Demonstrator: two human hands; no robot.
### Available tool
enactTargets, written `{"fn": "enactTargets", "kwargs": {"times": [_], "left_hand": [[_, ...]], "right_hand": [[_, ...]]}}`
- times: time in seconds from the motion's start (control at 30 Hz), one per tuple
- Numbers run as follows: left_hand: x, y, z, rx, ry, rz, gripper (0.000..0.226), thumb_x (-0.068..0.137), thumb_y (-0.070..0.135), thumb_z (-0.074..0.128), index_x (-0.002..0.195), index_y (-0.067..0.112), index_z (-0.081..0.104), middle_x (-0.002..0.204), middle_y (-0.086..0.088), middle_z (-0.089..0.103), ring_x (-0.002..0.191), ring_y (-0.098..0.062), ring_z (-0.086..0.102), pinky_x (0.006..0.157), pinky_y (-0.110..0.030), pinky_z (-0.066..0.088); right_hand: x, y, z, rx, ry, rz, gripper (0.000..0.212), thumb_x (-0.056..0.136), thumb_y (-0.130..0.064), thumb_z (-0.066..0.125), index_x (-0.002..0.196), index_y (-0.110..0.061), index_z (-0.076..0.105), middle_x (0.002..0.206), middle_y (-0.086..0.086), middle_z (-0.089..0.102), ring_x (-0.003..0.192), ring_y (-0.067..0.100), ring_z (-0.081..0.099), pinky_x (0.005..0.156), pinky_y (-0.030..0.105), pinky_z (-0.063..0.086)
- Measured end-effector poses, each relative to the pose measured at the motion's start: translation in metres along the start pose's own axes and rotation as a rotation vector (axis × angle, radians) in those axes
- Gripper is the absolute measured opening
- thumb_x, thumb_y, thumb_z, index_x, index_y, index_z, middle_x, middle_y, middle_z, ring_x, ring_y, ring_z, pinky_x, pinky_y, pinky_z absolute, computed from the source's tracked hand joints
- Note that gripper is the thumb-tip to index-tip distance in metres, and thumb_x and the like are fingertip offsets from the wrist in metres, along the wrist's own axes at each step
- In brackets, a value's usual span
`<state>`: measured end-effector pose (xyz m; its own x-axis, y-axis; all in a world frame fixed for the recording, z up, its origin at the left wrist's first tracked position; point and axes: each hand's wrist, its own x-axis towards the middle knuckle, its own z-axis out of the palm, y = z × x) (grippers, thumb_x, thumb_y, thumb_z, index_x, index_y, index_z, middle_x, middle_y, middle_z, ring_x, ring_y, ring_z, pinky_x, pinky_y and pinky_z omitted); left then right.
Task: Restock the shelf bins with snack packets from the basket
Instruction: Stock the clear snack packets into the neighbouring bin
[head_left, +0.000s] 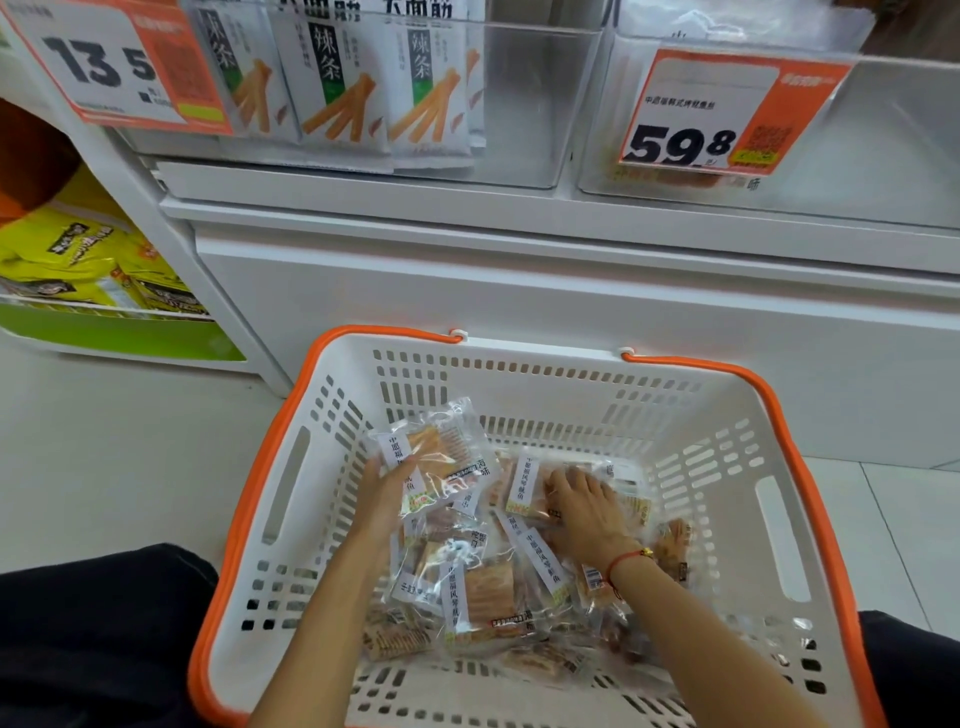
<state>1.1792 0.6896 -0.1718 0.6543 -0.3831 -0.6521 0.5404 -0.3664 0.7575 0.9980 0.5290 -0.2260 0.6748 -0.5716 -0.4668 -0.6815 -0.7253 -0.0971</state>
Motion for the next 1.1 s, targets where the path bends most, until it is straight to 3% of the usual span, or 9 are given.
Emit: {"fn": "enactTargets", "kwargs": {"times": [0.13, 0.3, 0.43, 0.53, 0.6, 0.7, 0.8, 0.97, 1.1], "left_hand": [[0.001, 0.0, -0.001, 0.034, -0.013, 0.008, 0.06, 0.094, 0.03, 0.056, 0.147, 0.021, 0.03, 0.149, -0.004, 0.036, 0.137, -0.026, 0.033, 0.109, -0.049, 0.032], [0.001, 0.006, -0.001, 0.073, -0.035, -0.028, 0.04, 0.098, 0.015, 0.048, 0.137, 0.013, 0.042, 0.131, -0.011, 0.052, 0.116, -0.026, 0.049, 0.095, -0.041, 0.041], [-0.003, 0.012, 0.001, 0.128, -0.038, -0.07, 0.037, 0.098, 0.009, 0.045, 0.135, 0.007, 0.041, 0.132, -0.018, 0.051, 0.12, -0.034, 0.049, 0.097, -0.047, 0.043], [-0.007, 0.012, 0.008, 0.168, -0.1, -0.126, 0.034, 0.099, 0.009, 0.042, 0.133, 0.003, 0.043, 0.122, -0.017, 0.053, 0.117, -0.033, 0.05, 0.093, -0.045, 0.044], [-0.013, 0.015, 0.013, 0.165, -0.167, -0.159, 0.032, 0.1, 0.009, 0.038, 0.13, 0.003, 0.045, 0.11, -0.015, 0.057, 0.1, -0.028, 0.055, 0.082, -0.039, 0.048], [-0.024, 0.017, 0.012, 0.058, -0.253, -0.203, 0.023, 0.1, 0.006, 0.031, 0.107, 0.002, 0.053, 0.086, -0.015, 0.064, 0.075, -0.027, 0.063, 0.06, -0.041, 0.057], [-0.024, 0.012, 0.008, -0.01, -0.32, -0.228, 0.032, 0.098, 0.01, 0.026, 0.109, -0.001, 0.054, 0.098, -0.024, 0.065, 0.092, -0.04, 0.063, 0.079, -0.062, 0.051], [-0.021, 0.009, 0.009, -0.108, -0.315, -0.269, 0.047, 0.102, 0.04, 0.016, 0.101, 0.016, 0.057, 0.1, -0.021, 0.063, 0.096, -0.036, 0.059, 0.077, -0.049, 0.051], [-0.023, 0.017, 0.017, -0.073, -0.337, -0.172, 0.044, 0.096, 0.039, 0.045, 0.118, 0.006, 0.062, 0.105, -0.025, 0.063, 0.091, -0.036, 0.063, 0.074, -0.048, 0.054]], "right_hand": [[-0.007, -0.002, -0.004, -0.097, 0.026, -0.061, 0.058, 0.087, -0.051, 0.045, 0.129, -0.012, 0.036, 0.117, 0.007, 0.059, 0.107, 0.027, 0.056, 0.102, 0.042, 0.039], [-0.023, -0.002, -0.021, 0.065, 0.049, -0.073, 0.024, 0.095, -0.034, 0.042, 0.112, -0.019, 0.05, 0.099, 0.003, 0.061, 0.08, 0.021, 0.061, 0.073, 0.036, 0.054], [-0.026, 0.007, -0.056, 0.288, 0.117, 0.007, 0.034, 0.1, -0.019, 0.036, 0.132, -0.024, 0.046, 0.083, 0.004, 0.064, 0.056, 0.013, 0.051, 0.049, 0.023, 0.043], [-0.032, 0.008, -0.08, 0.295, 0.281, -0.068, 0.04, 0.102, -0.026, 0.033, 0.142, -0.03, 0.038, 0.089, 0.006, 0.069, 0.066, 0.021, 0.06, 0.064, 0.033, 0.053], [-0.038, 0.001, -0.09, 0.283, 0.325, -0.251, 0.042, 0.103, -0.025, 0.033, 0.144, -0.034, 0.035, 0.11, 0.004, 0.068, 0.086, 0.02, 0.065, 0.084, 0.037, 0.054], [-0.047, -0.012, -0.095, 0.078, 0.338, -0.597, 0.045, 0.103, -0.02, 0.033, 0.145, -0.036, 0.033, 0.146, 0.001, 0.044, 0.13, 0.022, 0.046, 0.111, 0.035, 0.033], [-0.049, -0.015, -0.086, -0.165, 0.305, -0.756, 0.053, 0.099, -0.015, 0.031, 0.146, -0.038, 0.025, 0.153, 0.005, 0.032, 0.138, 0.028, 0.035, 0.114, 0.038, 0.026], [-0.045, -0.014, -0.075, -0.281, 0.268, -0.755, 0.063, 0.097, -0.018, 0.041, 0.149, -0.04, 0.012, 0.159, 0.007, 0.014, 0.145, 0.029, 0.017, 0.117, 0.044, 0.022], [-0.043, -0.025, -0.077, -0.21, 0.157, -0.685, 0.062, 0.092, -0.032, 0.02, 0.15, -0.041, -0.001, 0.159, 0.003, -0.01, 0.145, 0.024, -0.014, 0.117, 0.039, -0.011]]}}
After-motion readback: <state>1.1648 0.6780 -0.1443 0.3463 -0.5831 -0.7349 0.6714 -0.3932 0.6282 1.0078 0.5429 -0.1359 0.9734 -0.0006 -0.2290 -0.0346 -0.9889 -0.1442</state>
